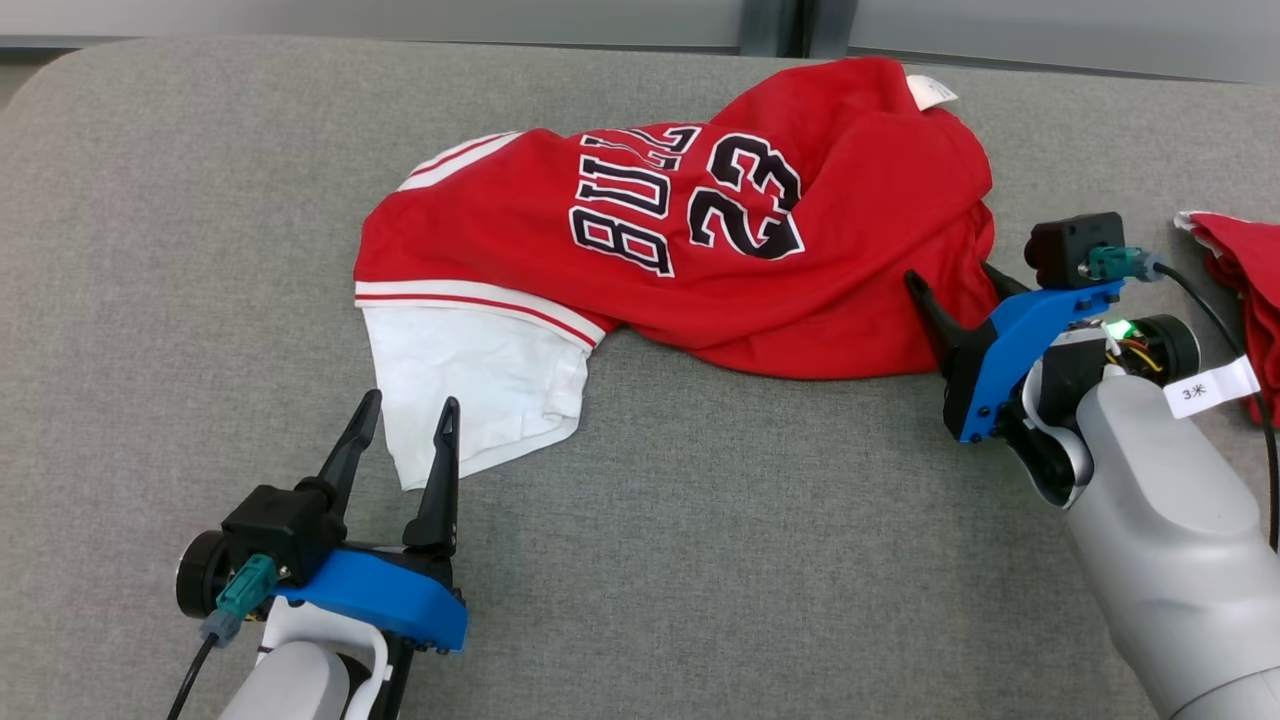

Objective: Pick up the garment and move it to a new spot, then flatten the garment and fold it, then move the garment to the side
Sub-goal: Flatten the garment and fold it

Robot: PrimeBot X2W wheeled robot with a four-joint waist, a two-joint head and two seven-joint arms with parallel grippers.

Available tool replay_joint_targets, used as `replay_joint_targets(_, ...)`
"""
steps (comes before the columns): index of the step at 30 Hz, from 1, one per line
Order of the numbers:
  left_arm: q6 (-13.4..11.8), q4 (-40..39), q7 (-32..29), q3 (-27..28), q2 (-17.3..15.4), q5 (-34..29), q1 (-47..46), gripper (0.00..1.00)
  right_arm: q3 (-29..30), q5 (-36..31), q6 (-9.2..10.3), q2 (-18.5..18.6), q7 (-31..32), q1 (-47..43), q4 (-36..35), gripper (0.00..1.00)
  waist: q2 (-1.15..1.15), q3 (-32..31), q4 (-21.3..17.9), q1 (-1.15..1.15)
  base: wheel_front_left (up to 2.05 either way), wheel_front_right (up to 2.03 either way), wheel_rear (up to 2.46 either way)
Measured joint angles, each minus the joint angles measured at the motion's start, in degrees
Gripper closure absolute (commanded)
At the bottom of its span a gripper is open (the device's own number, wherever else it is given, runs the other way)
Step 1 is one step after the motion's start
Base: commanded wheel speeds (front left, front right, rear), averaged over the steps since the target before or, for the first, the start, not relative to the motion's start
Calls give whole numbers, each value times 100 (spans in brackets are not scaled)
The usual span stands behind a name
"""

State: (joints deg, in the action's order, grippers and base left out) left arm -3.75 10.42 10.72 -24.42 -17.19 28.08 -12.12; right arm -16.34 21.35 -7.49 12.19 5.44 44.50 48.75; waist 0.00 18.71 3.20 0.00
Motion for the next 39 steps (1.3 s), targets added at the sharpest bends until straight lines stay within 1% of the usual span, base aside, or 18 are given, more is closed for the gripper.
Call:
replay_joint_targets(1, -5, -7, 0, -1, -4, 1, 0, 0, -32, 12, 0, 0, -5, -21, -29, 3, 0, 8, -10, 0, 0, 0, 0)
replay_joint_targets(4, -24, -18, -1, -2, -12, 10, 0, 0, -162, 67, 0, 1, -26, -70, -142, 4, 0, 23, -37, 0, 0, 0, 0)
replay_joint_targets(9, -24, -26, -2, -19, -27, 15, 1, 0, -327, 105, 0, -4, -45, -172, -400, 3, 0, 35, -51, 0, 0, 0, 0)
replay_joint_targets(11, -26, -34, -2, -19, -41, 16, 1, 0, -370, 148, 0, -15, 11, -197, -498, 4, 0, 45, -58, 1, 0, 0, 0)
replay_joint_targets(13, -31, -42, -3, -25, -49, 16, 1, 0, -376, 160, 0, -4, 60, -213, -560, 10, 0, 55, -59, 0, 0, 0, 0)
replay_joint_targets(14, -32, -42, -4, -29, -53, 16, 1, 0, -360, 160, 0, 10, 71, -214, -567, 18, 0, 61, -58, 0, 0, 0, 0)
replay_joint_targets(15, -32, -42, -4, -30, -53, 18, 1, 0, -339, 157, 0, 32, 103, -213, -565, 31, 0, 68, -55, 0, 0, 0, 0)
replay_joint_targets(16, -32, -41, -3, -31, -54, 19, 1, 0, -287, 148, 0, 46, 112, -210, -548, 52, 0, 74, -53, 0, 0, 0, 0)
replay_joint_targets(19, -33, -38, -3, -46, -54, 25, -1, 0, -135, 96, 0, 63, 209, -175, -414, 76, 0, 83, -47, 0, 0, 0, 0)
replay_joint_targets(20, -33, -35, -3, -49, -54, 26, -1, 0, -77, 38, -1, 69, 207, -159, -358, 95, 0, 85, -45, 0, 0, 0, 0)
replay_joint_targets(21, -33, -31, -3, -53, -54, 30, -1, 0, -12, -8, 0, 78, 190, -148, -321, 100, 0, 82, -44, 0, 0, 0, 0)
replay_joint_targets(25, -62, -2, 3, -54, -60, 59, -1, 0, 144, -75, 0, 54, -9, -133, -282, 100, 0, 30, -67, 0, 0, 0, 0)
replay_joint_targets(29, -77, 25, 11, -73, -58, 71, 32, 0, 238, 96, 0, 40, -332, -375, -489, 100, 0, -108, -101, 0, 0, 0, 0)
replay_joint_targets(33, -124, 44, 33, -68, -65, 120, 167, 0, 280, 300, 0, 67, -637, -967, -975, 100, 0, -267, -190, 0, 0, 0, 0)
replay_joint_targets(39, -185, 7, 51, -22, -124, 190, 367, 0, 436, 353, 0, 67, -865, -2052, -1954, 100, 0, -522, -413, 0, 0, 0, 0)
